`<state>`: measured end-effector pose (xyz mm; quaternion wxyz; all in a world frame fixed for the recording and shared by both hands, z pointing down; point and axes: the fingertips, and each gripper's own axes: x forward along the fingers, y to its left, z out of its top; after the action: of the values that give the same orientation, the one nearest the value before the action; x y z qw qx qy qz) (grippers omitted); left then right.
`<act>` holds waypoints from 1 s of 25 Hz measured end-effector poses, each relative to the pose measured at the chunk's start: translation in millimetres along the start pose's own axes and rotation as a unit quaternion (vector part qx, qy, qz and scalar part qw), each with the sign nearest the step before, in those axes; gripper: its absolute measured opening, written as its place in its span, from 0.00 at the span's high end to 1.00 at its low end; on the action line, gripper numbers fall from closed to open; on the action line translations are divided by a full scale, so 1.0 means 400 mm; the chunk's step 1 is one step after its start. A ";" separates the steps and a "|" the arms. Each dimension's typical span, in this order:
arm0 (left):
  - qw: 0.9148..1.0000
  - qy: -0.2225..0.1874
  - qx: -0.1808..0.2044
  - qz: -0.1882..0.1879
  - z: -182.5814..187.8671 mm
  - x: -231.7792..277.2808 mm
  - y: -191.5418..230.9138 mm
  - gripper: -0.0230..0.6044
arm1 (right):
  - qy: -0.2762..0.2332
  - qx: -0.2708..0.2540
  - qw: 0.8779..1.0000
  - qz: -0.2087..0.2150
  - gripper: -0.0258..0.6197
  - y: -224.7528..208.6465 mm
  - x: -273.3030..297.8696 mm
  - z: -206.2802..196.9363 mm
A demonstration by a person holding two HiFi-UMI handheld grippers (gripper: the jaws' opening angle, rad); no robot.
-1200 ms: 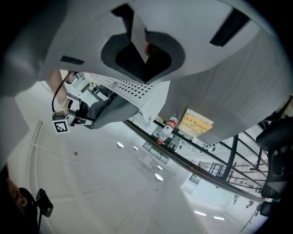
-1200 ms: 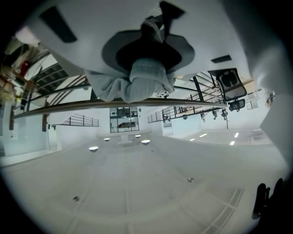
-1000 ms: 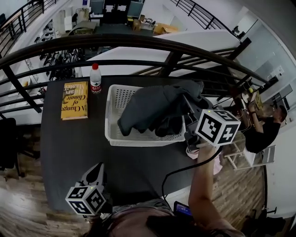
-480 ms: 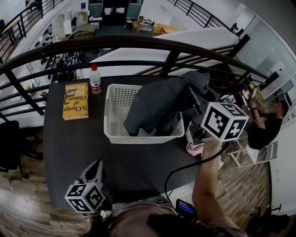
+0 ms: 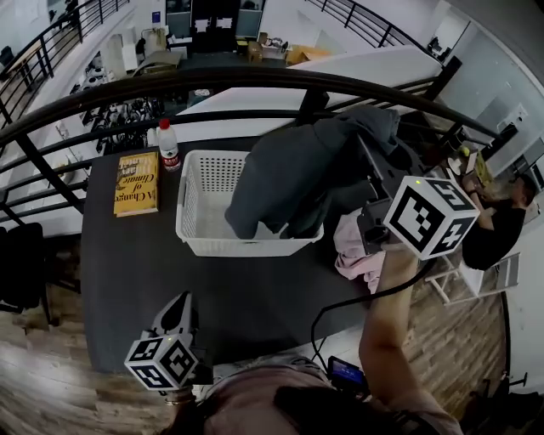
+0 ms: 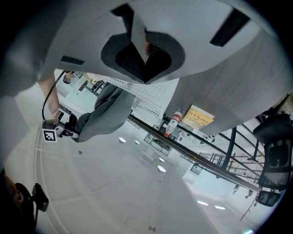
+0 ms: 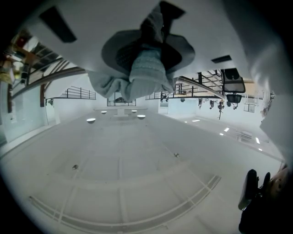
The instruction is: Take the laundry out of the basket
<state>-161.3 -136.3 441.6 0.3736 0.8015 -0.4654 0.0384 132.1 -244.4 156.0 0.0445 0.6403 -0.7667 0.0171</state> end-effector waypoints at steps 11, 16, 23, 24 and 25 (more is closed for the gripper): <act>1.000 -0.012 0.012 -0.008 -0.063 -0.017 -0.111 0.98 | -0.060 -0.006 0.998 -0.006 0.84 -0.067 -0.185 0.115; 1.000 -0.008 0.019 -0.014 -0.111 -0.028 -0.165 0.98 | -0.084 -0.010 0.996 -0.004 0.84 -0.095 -0.276 0.144; 0.999 0.005 0.032 -0.027 -0.189 -0.044 -0.262 0.98 | -0.098 -0.002 0.995 -0.016 0.84 -0.158 -0.408 0.147; 0.999 0.006 0.033 -0.029 -0.202 -0.046 -0.277 0.98 | -0.099 -0.003 0.995 -0.018 0.84 -0.167 -0.426 0.146; 0.999 0.008 0.034 -0.032 -0.215 -0.049 -0.292 0.98 | -0.101 -0.004 0.995 -0.019 0.84 -0.175 -0.444 0.145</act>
<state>-57.2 -34.2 429.5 0.3505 0.8280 -0.4350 0.0487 229.3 -87.6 79.9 -0.0301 0.6527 -0.7553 -0.0518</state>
